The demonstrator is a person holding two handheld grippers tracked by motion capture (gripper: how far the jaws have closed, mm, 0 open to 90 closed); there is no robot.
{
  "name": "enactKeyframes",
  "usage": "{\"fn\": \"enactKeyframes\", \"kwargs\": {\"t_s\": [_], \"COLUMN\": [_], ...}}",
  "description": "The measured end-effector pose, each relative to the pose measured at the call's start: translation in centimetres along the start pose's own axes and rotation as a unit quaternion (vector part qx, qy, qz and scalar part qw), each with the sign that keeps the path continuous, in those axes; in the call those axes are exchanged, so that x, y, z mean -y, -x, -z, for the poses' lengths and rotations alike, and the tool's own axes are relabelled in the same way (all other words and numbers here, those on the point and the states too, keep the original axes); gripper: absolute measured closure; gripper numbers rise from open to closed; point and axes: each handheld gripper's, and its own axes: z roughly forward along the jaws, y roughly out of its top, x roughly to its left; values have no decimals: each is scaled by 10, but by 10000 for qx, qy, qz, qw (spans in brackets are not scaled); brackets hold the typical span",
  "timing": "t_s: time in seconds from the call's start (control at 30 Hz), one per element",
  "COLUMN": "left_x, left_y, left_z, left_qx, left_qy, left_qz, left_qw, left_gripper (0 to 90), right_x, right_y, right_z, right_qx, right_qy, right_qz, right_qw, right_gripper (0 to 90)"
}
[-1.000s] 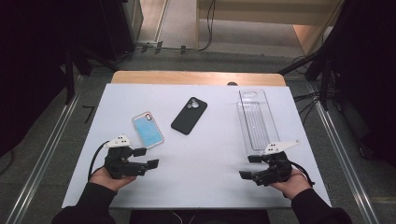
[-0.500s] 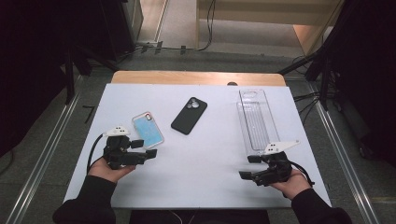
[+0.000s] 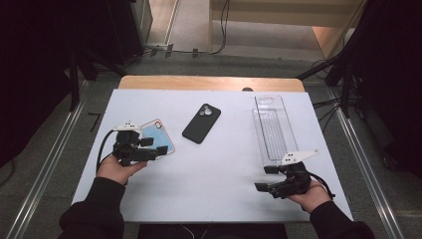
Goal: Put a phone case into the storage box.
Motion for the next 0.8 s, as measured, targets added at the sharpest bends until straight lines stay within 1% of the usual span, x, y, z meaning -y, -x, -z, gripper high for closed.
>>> {"fn": "enactKeyframes", "kwargs": {"t_s": [0.07, 0.1, 0.2, 0.3, 0.37, 0.43, 0.47, 0.5, 0.53, 0.57, 0.6, 0.63, 0.67, 0.7, 0.73, 0.77, 0.8], "left_x": [-2, -4, -8, -12, -13, -13, -13, -12, -11, -11, -10, -10, -10, -9, -8, -7, -5], "left_y": [-3, -5, -10, -15, -18, -21, -22, -22, -21, -20, -20, -20, -19, -18, -18, -17, -18], "left_z": [-3, -4, -9, -14, -18, -22, -24, -25, -25, -25, -25, -25, -25, -25, -26, -27, -27], "left_qx": [-63, -104, -204, -249, -213, -268, -285, -251, -251, -333, -342, -319, -386, -485, -503, -529, -484], "left_qy": [-24, -37, -69, -111, -73, -36, -81, -149, -150, -173, -160, -149, -178, -241, -265, -265, -270], "left_qz": [35, -3, 25, 66, 54, 95, 115, 36, -47, -81, -64, 11, 11, -13, -79, -140, -106], "left_qw": [10000, 9999, 9998, 9996, 9997, 9996, 9995, 9996, 9996, 9993, 9993, 9994, 9991, 9985, 9984, 9982, 9984], "left_gripper": [241, 241, 253, 253, 252, 251, 252, 252, 320, 320, 409, 472, 626, 626, 727, 769, 863], "right_x": [0, 0, 0, 0, 0, 0, 0, 0, 0, 0, 0, 0, 0, 0, 0, 0, 0], "right_y": [0, 0, 0, 0, 0, 0, 0, 0, 0, 0, 0, 0, 0, 0, 0, 0, 0], "right_z": [0, 0, 0, 0, 0, 0, 0, 0, 0, 0, 0, 0, 0, 0, 0, 0, 0], "right_qx": [5, 10, 11, 17, 21, 21, 23, 20, 20, 20, 20, 17, 14, 14, 18, 24, 20], "right_qy": [-14, -13, -8, -17, -25, -28, -32, -36, -40, -40, -40, -30, -32, -32, -24, -23, -24], "right_qz": [-16, -18, -20, -35, -38, -36, -31, -28, -20, -20, -25, -23, -19, -19, -15, -18, -25], "right_qw": [10000, 10000, 10000, 10000, 10000, 10000, 10000, 10000, 10000, 10000, 10000, 10000, 10000, 10000, 10000, 10000, 10000], "right_gripper": [203, 203, 203, 203, 203, 203, 203, 203, 203, 203, 203, 203, 203, 203, 203, 203, 203]}}
